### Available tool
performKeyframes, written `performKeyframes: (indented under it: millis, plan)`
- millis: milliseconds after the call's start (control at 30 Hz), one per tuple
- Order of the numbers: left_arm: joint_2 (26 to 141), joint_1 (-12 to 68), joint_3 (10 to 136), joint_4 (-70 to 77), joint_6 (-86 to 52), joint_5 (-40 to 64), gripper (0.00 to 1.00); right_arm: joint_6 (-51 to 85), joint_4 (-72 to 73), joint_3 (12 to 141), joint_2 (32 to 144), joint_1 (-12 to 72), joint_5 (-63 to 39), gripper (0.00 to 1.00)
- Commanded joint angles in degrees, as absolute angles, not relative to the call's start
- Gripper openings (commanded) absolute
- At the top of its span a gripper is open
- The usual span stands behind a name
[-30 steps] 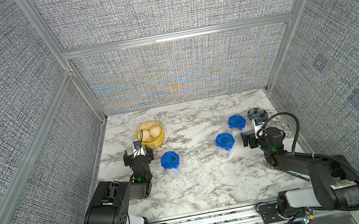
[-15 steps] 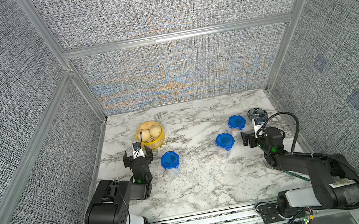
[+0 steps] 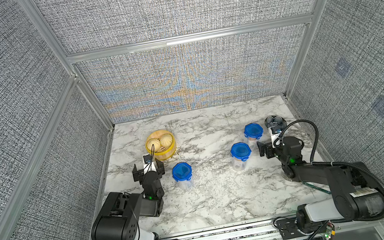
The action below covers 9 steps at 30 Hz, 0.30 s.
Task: Pack away toiletry kits
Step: Reset both arms
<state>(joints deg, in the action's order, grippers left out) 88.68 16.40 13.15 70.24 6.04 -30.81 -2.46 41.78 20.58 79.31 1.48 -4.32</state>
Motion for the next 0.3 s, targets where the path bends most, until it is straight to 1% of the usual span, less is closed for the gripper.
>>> performKeyframes:
  millis: [0, 100, 267]
  plan:
    - [87.23, 15.57, 13.87, 69.58, 5.18, -30.25, 0.99, -2.72, 43.93, 20.71, 79.59, 1.6, -3.56, 0.99]
    - [88.23, 15.56, 14.15, 70.92, 6.24, -29.86, 0.99, -2.64, 44.11, 20.84, 79.97, 1.63, -3.35, 0.99]
    - [87.85, 15.37, 15.17, 68.22, 5.65, -29.6, 0.99, -2.48, 44.72, 20.28, 79.59, 1.63, -3.05, 0.99]
